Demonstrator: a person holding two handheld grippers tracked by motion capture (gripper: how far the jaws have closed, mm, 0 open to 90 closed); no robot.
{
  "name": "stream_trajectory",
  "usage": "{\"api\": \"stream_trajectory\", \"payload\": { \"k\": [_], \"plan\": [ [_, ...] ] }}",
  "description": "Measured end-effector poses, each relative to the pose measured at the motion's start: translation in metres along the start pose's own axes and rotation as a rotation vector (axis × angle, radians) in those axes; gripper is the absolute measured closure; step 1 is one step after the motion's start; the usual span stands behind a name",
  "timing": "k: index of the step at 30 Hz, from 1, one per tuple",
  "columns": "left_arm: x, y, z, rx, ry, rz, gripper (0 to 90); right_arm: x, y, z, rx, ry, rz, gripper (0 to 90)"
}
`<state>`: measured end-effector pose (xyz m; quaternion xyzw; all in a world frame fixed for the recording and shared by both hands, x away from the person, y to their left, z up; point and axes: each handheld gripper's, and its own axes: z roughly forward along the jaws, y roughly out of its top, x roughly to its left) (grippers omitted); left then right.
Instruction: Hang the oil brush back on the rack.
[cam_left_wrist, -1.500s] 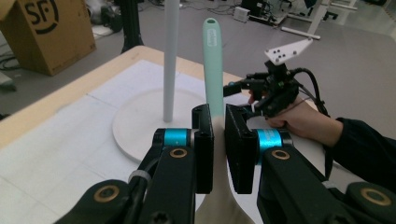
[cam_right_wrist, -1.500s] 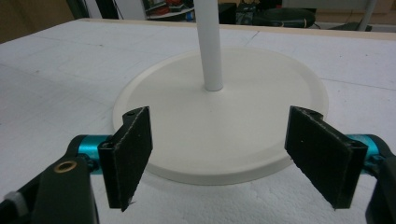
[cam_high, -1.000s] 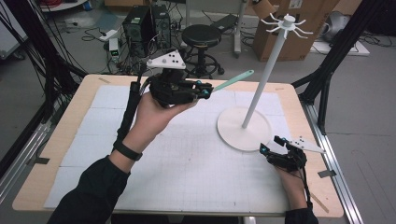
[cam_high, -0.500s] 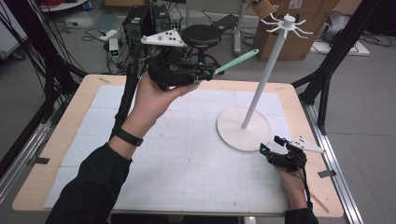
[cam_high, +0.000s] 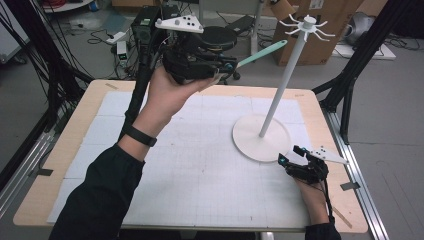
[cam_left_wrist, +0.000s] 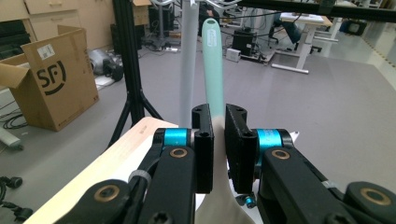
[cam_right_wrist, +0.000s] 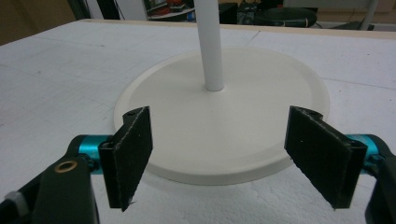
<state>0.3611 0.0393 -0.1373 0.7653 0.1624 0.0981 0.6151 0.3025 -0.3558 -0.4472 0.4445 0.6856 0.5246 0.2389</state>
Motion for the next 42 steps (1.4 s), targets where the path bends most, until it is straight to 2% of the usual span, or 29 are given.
{"api": "stream_trajectory", "payload": {
  "k": [6, 10, 18, 29, 42],
  "plan": [
    [0.002, 0.009, -0.002, -0.017, -0.001, 0.002, 82.3, 0.0, 0.0, 0.0, 0.0, 0.0, -0.001, 22.7],
    [0.004, 0.012, 0.0, -0.009, 0.005, 0.002, 82.3, 0.0, 0.0, 0.0, 0.0, 0.001, 0.0, 22.7],
    [0.01, 0.012, 0.003, -0.009, 0.009, -0.003, 82.3, 0.0, 0.0, 0.0, 0.001, 0.001, 0.001, 22.7],
    [0.01, 0.01, 0.009, -0.005, -0.002, -0.005, 82.3, 0.0, 0.0, 0.0, 0.001, 0.002, 0.0, 22.7],
    [0.01, 0.007, 0.018, 0.027, 0.01, 0.008, 82.2, 0.0, 0.0, 0.0, 0.002, 0.002, -0.003, 22.7]
  ]
}}
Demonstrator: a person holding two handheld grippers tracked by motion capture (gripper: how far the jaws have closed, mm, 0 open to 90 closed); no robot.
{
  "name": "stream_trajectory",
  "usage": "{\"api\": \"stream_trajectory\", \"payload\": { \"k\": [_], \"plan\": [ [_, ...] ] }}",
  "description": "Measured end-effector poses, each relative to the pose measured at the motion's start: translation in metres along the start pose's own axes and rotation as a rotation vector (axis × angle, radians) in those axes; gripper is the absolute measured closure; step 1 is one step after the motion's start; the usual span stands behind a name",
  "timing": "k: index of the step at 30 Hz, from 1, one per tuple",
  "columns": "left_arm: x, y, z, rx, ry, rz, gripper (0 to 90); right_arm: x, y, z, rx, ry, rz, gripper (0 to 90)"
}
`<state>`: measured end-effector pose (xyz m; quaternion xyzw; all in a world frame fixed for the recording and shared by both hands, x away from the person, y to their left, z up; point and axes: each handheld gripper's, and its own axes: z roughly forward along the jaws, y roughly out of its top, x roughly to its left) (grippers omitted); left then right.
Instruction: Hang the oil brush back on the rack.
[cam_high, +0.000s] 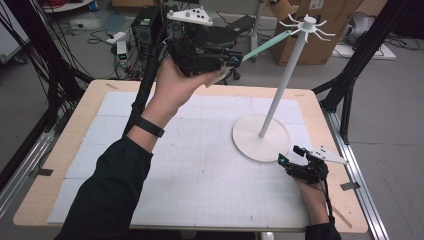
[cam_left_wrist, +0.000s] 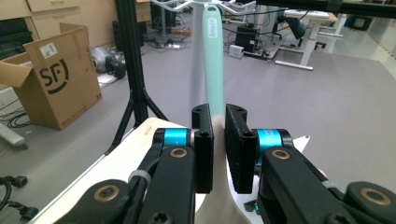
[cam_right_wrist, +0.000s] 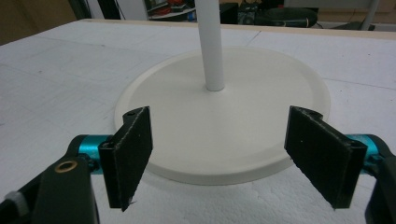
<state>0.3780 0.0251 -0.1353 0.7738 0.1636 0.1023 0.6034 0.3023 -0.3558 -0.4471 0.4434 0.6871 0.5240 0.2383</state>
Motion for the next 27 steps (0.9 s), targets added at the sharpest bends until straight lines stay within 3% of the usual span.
{"api": "stream_trajectory", "payload": {
  "k": [13, 17, 20, 22, 27],
  "plan": [
    [0.002, -0.004, 0.01, 0.027, -0.005, -0.004, 80.9, 0.0, 0.0, 0.0, 0.0, 0.001, 0.001, 22.7],
    [0.003, -0.008, 0.008, 0.026, 0.006, -0.016, 62.2, 0.0, 0.0, 0.0, 0.0, 0.001, -0.001, 22.7],
    [0.005, -0.016, 0.003, 0.061, -0.006, 0.0, 50.4, 0.0, 0.0, 0.0, -0.001, 0.001, -0.001, 22.7],
    [0.006, -0.025, -0.004, 0.061, 0.014, 0.026, 45.3, 0.0, 0.0, 0.0, 0.0, 0.001, 0.0, 22.7],
    [0.014, -0.059, -0.029, 0.08, 0.05, 0.028, 35.0, 0.0, 0.0, 0.0, -0.002, 0.001, 0.002, 22.7]
  ]
}}
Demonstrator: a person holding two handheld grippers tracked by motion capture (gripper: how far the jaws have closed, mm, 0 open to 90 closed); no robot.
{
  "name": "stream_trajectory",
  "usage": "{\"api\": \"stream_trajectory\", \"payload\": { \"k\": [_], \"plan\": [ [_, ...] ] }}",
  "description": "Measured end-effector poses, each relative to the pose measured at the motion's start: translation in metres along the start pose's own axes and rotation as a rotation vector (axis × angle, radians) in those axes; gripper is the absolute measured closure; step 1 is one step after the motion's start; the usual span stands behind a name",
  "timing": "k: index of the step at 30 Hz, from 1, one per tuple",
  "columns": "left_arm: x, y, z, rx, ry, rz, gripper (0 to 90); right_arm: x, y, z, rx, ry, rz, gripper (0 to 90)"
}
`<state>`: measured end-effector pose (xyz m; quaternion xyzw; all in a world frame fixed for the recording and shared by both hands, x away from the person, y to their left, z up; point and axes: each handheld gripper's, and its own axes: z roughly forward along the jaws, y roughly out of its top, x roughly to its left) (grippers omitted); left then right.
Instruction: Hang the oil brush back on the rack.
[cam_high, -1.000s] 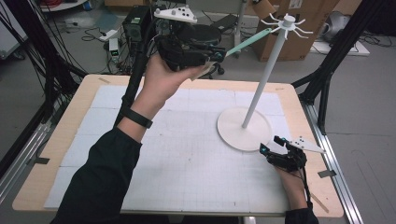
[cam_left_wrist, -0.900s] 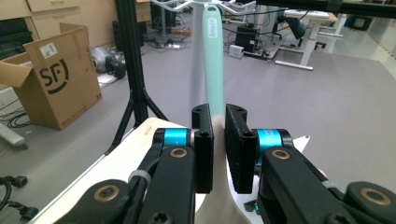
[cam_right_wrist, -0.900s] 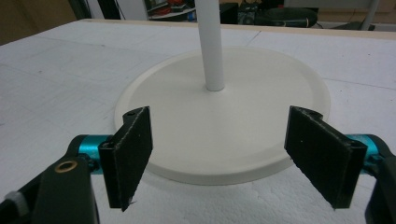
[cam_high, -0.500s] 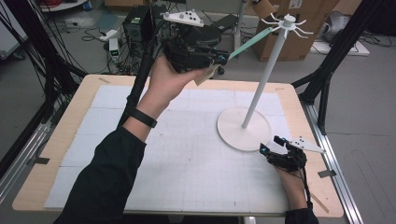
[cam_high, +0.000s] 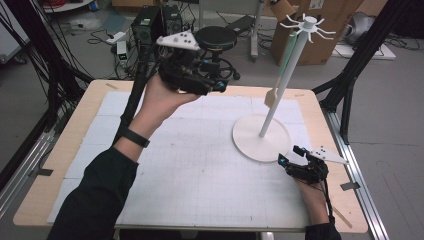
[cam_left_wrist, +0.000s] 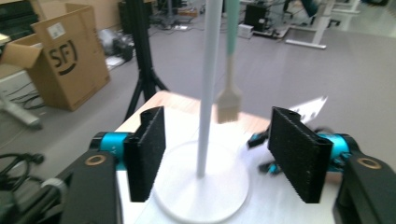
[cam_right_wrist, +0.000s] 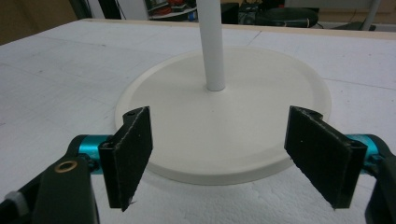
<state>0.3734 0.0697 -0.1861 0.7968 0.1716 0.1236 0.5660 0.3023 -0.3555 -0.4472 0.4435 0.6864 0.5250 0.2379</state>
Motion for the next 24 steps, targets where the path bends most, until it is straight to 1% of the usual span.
{"api": "stream_trajectory", "payload": {
  "k": [2, 4, 6, 8, 9, 13, 17, 20, 21, 22, 24],
  "plan": [
    [0.005, -0.019, -0.011, 0.004, 0.015, -0.01, 32.1, 0.0, 0.0, 0.0, 0.001, 0.0, -0.001, 22.7],
    [0.008, -0.039, -0.022, 0.004, 0.032, -0.026, 31.4, 0.0, 0.0, 0.0, 0.003, -0.001, -0.006, 22.7],
    [0.011, -0.06, -0.033, 0.017, 0.055, -0.028, 29.5, 0.0, 0.0, 0.0, 0.004, -0.001, -0.005, 22.7],
    [0.011, -0.081, -0.044, 0.034, 0.068, -0.027, 28.4, 0.0, 0.0, 0.0, 0.003, -0.002, -0.01, 22.7],
    [0.011, -0.091, -0.049, 0.038, 0.076, -0.031, 27.9, 0.0, 0.0, 0.0, 0.005, -0.001, -0.007, 22.7],
    [0.011, -0.13, -0.07, 0.056, 0.098, -0.027, 25.9, 0.0, 0.0, 0.0, 0.003, -0.003, -0.012, 22.7],
    [0.012, -0.168, -0.089, 0.068, 0.125, -0.045, 24.3, 0.001, 0.0, 0.0, 0.002, -0.005, -0.012, 22.7],
    [0.016, -0.195, -0.102, 0.075, 0.159, -0.067, 23.6, 0.001, 0.0, 0.0, 0.002, -0.006, -0.012, 22.6],
    [0.017, -0.203, -0.106, 0.08, 0.165, -0.068, 23.0, 0.001, 0.0, 0.0, 0.003, -0.007, -0.012, 22.5],
    [0.018, -0.211, -0.11, 0.079, 0.174, -0.082, 22.8, 0.001, 0.0, 0.0, 0.002, -0.008, -0.012, 22.5],
    [0.02, -0.225, -0.116, 0.095, 0.195, -0.09, 22.6, 0.001, 0.0, 0.0, 0.002, -0.008, -0.013, 22.5]
  ]
}}
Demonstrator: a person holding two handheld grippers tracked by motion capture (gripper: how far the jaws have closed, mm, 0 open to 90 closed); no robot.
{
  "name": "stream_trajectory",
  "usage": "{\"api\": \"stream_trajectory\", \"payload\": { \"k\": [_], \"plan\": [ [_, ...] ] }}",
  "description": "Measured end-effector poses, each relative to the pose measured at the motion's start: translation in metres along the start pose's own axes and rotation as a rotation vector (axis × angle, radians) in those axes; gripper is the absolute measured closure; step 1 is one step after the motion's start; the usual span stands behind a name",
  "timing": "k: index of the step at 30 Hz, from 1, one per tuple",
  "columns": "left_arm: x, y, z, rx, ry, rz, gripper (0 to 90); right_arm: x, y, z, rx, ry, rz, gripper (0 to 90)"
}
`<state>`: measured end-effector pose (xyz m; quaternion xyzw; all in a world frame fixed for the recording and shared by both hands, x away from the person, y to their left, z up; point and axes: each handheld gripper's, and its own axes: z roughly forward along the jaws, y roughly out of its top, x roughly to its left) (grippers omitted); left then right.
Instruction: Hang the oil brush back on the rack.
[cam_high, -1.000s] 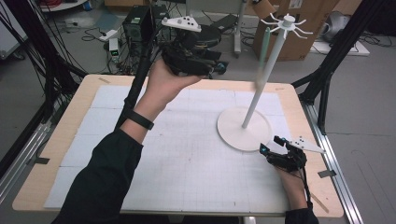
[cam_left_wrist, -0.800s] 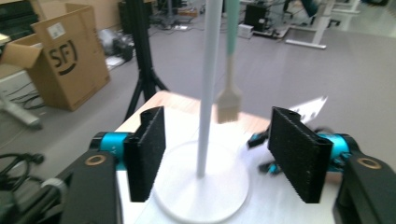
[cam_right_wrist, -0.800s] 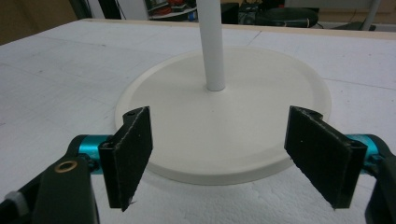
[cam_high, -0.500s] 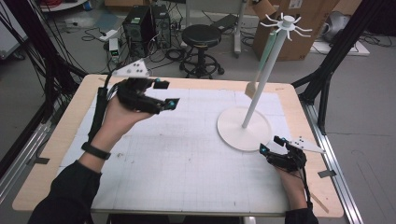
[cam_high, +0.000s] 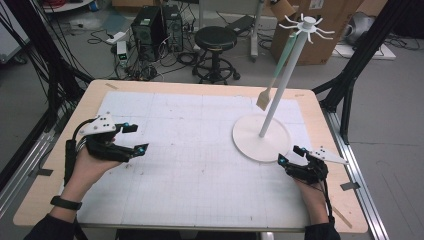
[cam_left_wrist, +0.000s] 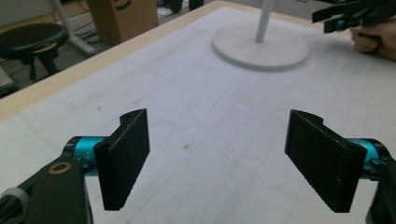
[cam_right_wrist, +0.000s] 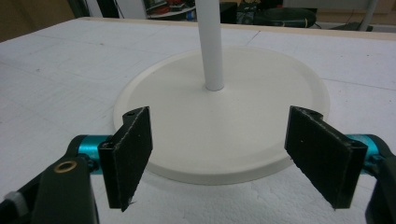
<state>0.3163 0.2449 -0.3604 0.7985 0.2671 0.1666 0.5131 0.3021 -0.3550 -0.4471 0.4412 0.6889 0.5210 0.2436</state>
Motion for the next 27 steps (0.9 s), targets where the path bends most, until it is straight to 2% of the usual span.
{"api": "stream_trajectory", "payload": {
  "k": [6, 8, 11, 27],
  "plan": [
    [0.01, -0.033, -0.008, 0.004, 0.043, -0.033, 22.1, 0.0, 0.0, 0.0, 0.003, -0.002, 0.005, 22.5],
    [0.013, -0.04, -0.008, 0.02, 0.065, -0.035, 21.8, 0.0, 0.0, 0.0, 0.004, -0.003, 0.006, 22.5],
    [0.016, -0.049, -0.007, 0.02, 0.072, -0.047, 21.7, 0.0, 0.0, 0.0, 0.003, -0.003, 0.007, 22.5],
    [0.022, -0.079, -0.004, 0.03, 0.103, -0.116, 21.6, 0.0, 0.0, 0.0, 0.004, -0.004, 0.005, 22.3]
  ]
}}
